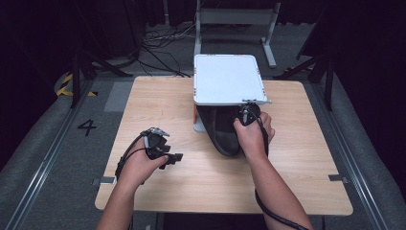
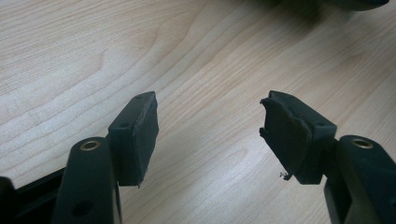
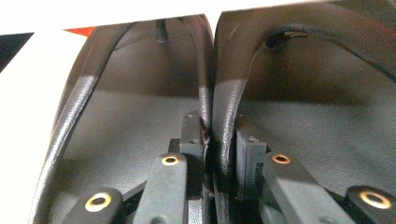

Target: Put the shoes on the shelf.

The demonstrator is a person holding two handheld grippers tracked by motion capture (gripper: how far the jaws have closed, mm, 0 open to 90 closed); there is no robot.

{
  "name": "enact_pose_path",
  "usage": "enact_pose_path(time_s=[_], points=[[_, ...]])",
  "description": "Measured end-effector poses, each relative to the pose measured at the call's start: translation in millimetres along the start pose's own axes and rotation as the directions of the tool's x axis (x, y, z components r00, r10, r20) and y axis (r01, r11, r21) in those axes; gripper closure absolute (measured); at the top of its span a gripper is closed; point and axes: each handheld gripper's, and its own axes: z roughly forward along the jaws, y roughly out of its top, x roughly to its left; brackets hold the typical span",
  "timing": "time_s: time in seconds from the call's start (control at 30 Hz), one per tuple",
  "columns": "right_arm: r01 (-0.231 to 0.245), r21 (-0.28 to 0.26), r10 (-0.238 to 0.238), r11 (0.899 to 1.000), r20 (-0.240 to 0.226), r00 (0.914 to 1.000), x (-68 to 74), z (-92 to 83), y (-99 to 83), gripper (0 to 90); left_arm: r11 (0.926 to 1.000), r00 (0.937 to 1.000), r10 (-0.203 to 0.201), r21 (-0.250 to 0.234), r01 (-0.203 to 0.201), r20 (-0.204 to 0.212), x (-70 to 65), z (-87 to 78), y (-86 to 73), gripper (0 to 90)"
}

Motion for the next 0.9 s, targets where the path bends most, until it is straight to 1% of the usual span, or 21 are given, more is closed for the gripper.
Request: enact_pose_path(time_s=[0.1, 0.2, 0.27, 0.3, 0.33, 0.37, 0.4, 0.43, 0.47, 0.53, 0.6, 0.63, 0.73, 0.8, 0.83, 0.87, 0.9], points=[[-0.009, -0.01, 0.009, 1.0, 0.006, 0.9999, 4.4, 6.3, 2.7, 77.4, 1.0, 1.0, 0.001, 0.001, -0.001, 0.004, -1.2, 0.3, 0.1, 36.4], [0.006, -0.012, -0.006, 1.0, 0.019, 0.9998, 5.0, 13.3, 4.9, 77.3, 1.0, 1.0, 0.003, 0.001, -0.003, 0.006, -0.7, 0.2, 0.5, 36.4], [0.017, -0.013, -0.017, 1.0, 0.017, 0.9997, 4.6, 17.4, 4.4, 75.6, 1.0, 1.0, -0.002, 0.004, 0.002, 0.006, 0.0, 1.0, 0.1, 36.4], [0.035, -0.03, -0.034, 0.999, 0.015, 0.9993, 4.4, 19.6, 3.2, 71.7, 1.0, 1.0, 0.003, 0.007, -0.003, 0.003, 0.8, 1.4, 0.1, 36.4], [0.052, -0.053, -0.051, 0.997, 0.022, 0.9985, 4.3, 21.6, 1.7, 67.5, 1.0, 0.9999, -0.007, 0.004, 0.007, 0.008, 0.6, 2.4, -0.1, 36.4], [0.068, -0.052, -0.066, 0.996, 0.022, 0.9976, 3.9, 23.4, 0.4, 60.0, 0.9999, 1.0, -0.002, 0.01, 0.002, 0.01, 1.2, 2.9, 0.1, 36.3], [0.092, -0.055, -0.091, 0.994, 0.026, 0.9955, 2.6, 26.5, -2.2, 54.8, 0.9999, 1.0, 0.0, 0.012, 0.0, 0.01, 1.0, 4.0, 0.2, 36.3], [0.096, -0.072, -0.095, 0.993, 0.017, 0.9953, 0.6, 28.9, -5.5, 50.6, 0.9999, 0.9999, 0.002, 0.014, -0.002, 0.011, 0.9, 5.2, 0.3, 36.2], [0.089, -0.086, -0.088, 0.992, 0.012, 0.9961, -1.3, 28.8, -8.4, 50.8, 0.9998, 0.9999, 0.002, 0.021, -0.003, 0.012, 0.4, 5.7, 0.7, 36.2], [0.091, -0.101, -0.091, 0.991, 0.007, 0.9958, -3.9, 25.6, -12.5, 46.8, 0.9998, 0.9999, 0.003, 0.021, -0.003, 0.014, -0.8, 7.2, 1.9, 36.2], [0.099, -0.11, -0.101, 0.989, -0.006, 0.9949, -5.9, 20.6, -14.3, 44.8, 0.9998, 0.9999, 0.004, 0.021, -0.004, 0.014, -2.6, 8.6, 3.3, 36.2], [0.106, -0.12, -0.108, 0.987, -0.006, 0.9942, -6.3, 16.7, -14.7, 43.9, 0.9996, 0.9998, 0.014, 0.024, -0.014, 0.016, -2.8, 9.2, 4.2, 36.1], [0.121, -0.151, -0.127, 0.981, -0.03, 0.9914, -8.0, 1.4, -14.9, 42.1, 0.9995, 0.9997, 0.017, 0.025, -0.018, 0.016, -4.5, 11.9, 6.0, 36.1], [0.132, -0.16, -0.141, 0.978, -0.045, 0.989, -9.7, -10.1, -15.1, 42.0, 0.9992, 0.9995, 0.028, 0.028, -0.029, 0.01, -5.5, 13.7, 7.8, 36.1], [0.151, -0.158, -0.161, 0.976, -0.056, 0.9853, -10.1, -16.4, -16.1, 42.0, 0.9992, 0.9995, 0.028, 0.028, -0.029, 0.01, -5.5, 13.7, 7.8, 36.1], [0.187, -0.146, -0.199, 0.971, -0.068, 0.9777, -9.7, -20.5, -17.6, 41.6, 0.9987, 0.9991, 0.041, 0.029, -0.041, 0.006, -7.7, 14.8, 9.6, 36.2], [0.214, -0.133, -0.225, 0.968, -0.075, 0.9715, -9.6, -23.5, -19.1, 41.5, 0.9986, 0.9989, 0.046, 0.026, -0.046, 0.007, -10.2, 15.4, 11.2, 36.2]])
